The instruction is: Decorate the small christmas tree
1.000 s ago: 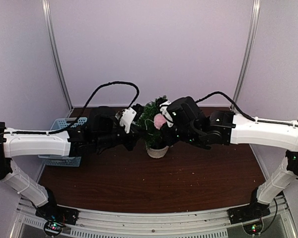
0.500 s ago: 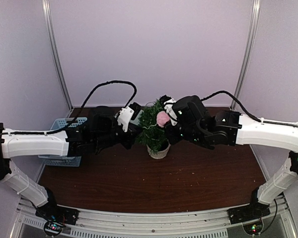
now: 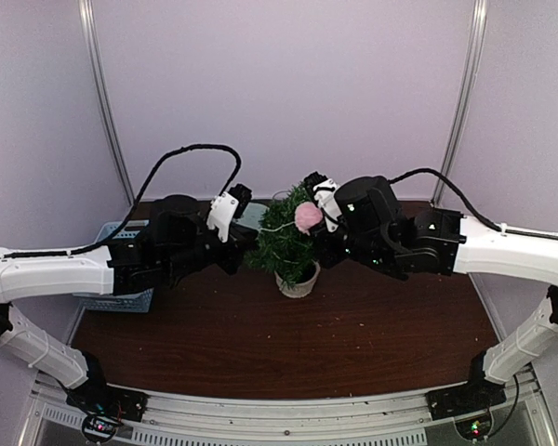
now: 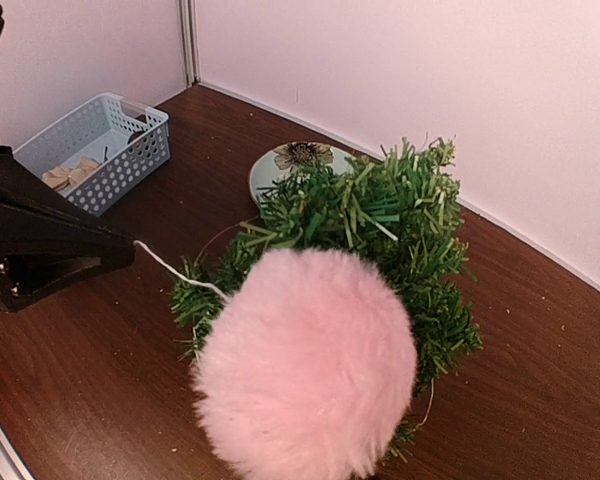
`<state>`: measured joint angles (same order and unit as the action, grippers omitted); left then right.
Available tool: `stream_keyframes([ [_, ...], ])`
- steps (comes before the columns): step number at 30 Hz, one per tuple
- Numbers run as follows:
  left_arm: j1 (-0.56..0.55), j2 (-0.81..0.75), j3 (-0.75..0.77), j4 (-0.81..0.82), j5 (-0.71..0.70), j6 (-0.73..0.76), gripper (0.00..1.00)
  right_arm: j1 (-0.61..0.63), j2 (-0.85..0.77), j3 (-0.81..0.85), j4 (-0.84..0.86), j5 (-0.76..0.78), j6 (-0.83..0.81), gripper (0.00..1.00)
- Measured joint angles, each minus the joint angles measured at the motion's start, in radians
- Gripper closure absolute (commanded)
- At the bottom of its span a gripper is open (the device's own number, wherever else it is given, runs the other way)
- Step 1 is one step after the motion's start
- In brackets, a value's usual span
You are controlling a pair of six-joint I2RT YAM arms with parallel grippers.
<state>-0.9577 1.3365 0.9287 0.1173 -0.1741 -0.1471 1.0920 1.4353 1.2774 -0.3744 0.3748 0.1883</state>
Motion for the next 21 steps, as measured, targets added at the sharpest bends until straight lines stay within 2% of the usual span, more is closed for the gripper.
stream_keyframes([
  [7,0.003,-0.016,-0.015,-0.001,-0.032,-0.003,1.00,0.026,0.003,0.022,0.014,0.000,-0.041,1.00],
  [21,0.059,-0.010,-0.039,-0.021,-0.062,-0.064,1.00,0.064,0.144,0.174,-0.083,0.053,-0.077,1.00],
])
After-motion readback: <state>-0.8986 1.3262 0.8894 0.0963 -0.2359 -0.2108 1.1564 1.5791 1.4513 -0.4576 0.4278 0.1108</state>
